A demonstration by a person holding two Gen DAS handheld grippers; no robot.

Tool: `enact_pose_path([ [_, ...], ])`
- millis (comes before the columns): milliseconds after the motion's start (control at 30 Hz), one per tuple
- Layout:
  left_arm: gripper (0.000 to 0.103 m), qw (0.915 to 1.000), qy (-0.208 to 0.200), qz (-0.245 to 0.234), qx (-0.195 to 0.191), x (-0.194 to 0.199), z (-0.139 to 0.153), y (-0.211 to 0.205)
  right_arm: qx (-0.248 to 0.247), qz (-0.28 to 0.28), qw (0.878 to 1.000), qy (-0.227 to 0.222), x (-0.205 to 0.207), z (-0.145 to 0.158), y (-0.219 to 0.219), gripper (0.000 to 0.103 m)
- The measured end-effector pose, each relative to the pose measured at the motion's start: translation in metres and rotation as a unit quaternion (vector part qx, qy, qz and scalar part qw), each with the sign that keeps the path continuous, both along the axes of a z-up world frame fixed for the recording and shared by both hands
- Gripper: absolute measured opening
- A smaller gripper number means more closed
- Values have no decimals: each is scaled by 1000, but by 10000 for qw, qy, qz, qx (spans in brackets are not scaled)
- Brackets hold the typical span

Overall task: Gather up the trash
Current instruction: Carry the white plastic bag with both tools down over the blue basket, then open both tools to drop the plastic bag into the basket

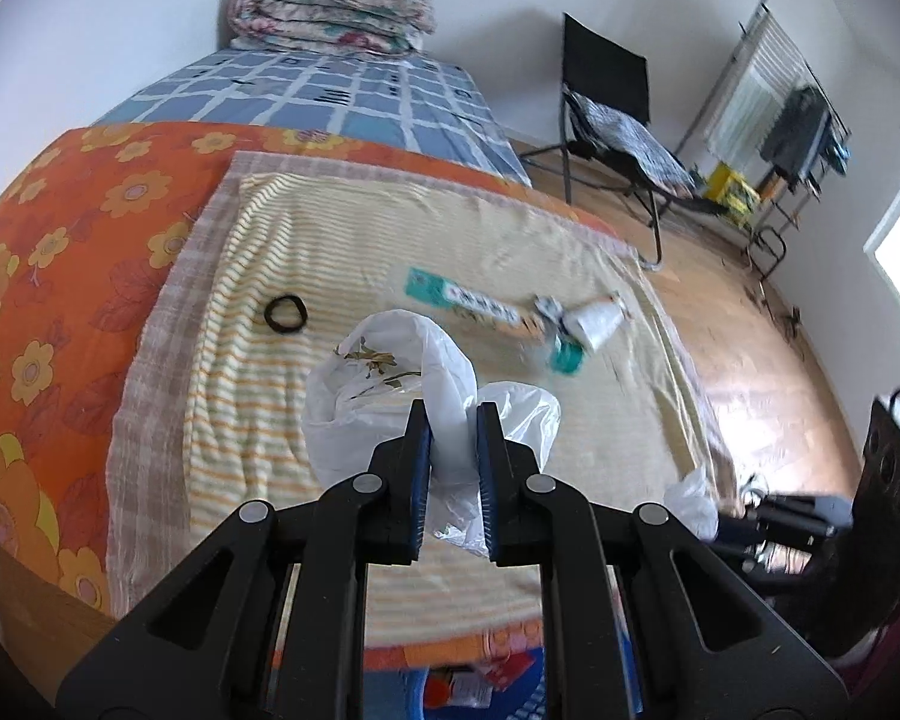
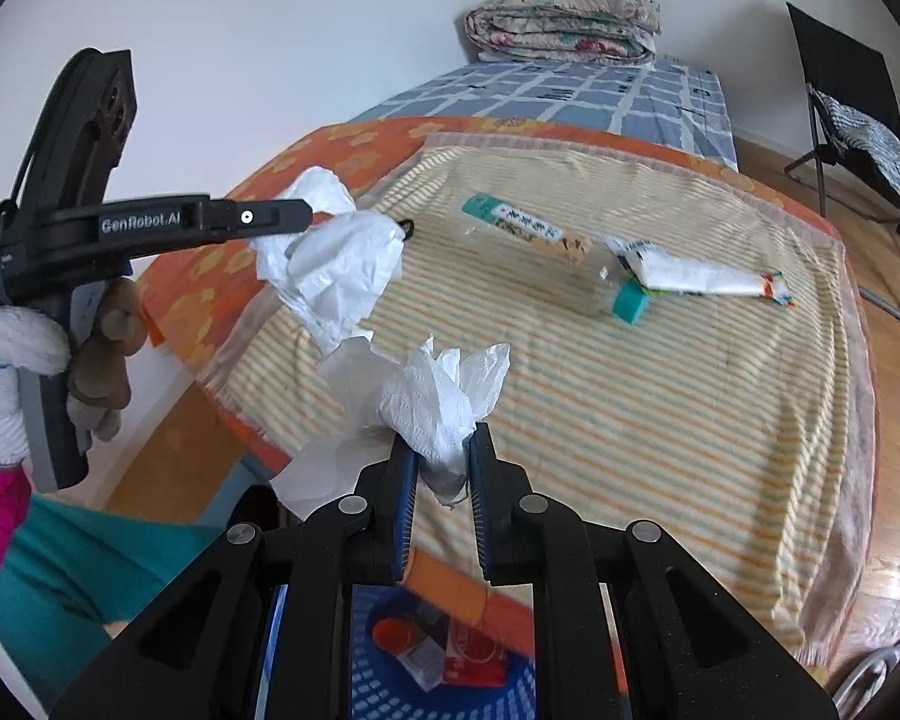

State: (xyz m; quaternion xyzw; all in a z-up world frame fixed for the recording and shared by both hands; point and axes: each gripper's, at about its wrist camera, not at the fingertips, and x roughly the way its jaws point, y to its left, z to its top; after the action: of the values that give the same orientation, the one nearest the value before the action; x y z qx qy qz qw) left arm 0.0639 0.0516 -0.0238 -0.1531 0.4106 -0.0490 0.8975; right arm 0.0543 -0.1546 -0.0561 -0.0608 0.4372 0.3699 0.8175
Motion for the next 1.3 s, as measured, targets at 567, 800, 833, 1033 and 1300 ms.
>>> enact_pose_path([
  [567, 13, 9951, 240, -944, 145, -76, -26, -79, -248, 80, 9996, 80, -69, -19, -54, 15],
  [800, 13, 9928, 402, -1114, 155, -99, -42, -96, -410, 39, 9989, 244, -86, -38, -69, 15],
  [833, 13, 9923, 442, -1140, 173, -102, -46, -99, -449, 42, 9986, 278, -88, -41, -70, 15],
  [1033, 13, 9884, 723, -1311, 260, -117, -68, -113, -638, 69, 9972, 387, -100, -56, -75, 15],
  [1300, 13, 9842, 1006, -1413, 360, -131, -92, -123, -843, 200, 9947, 550, -108, -73, -71, 15],
])
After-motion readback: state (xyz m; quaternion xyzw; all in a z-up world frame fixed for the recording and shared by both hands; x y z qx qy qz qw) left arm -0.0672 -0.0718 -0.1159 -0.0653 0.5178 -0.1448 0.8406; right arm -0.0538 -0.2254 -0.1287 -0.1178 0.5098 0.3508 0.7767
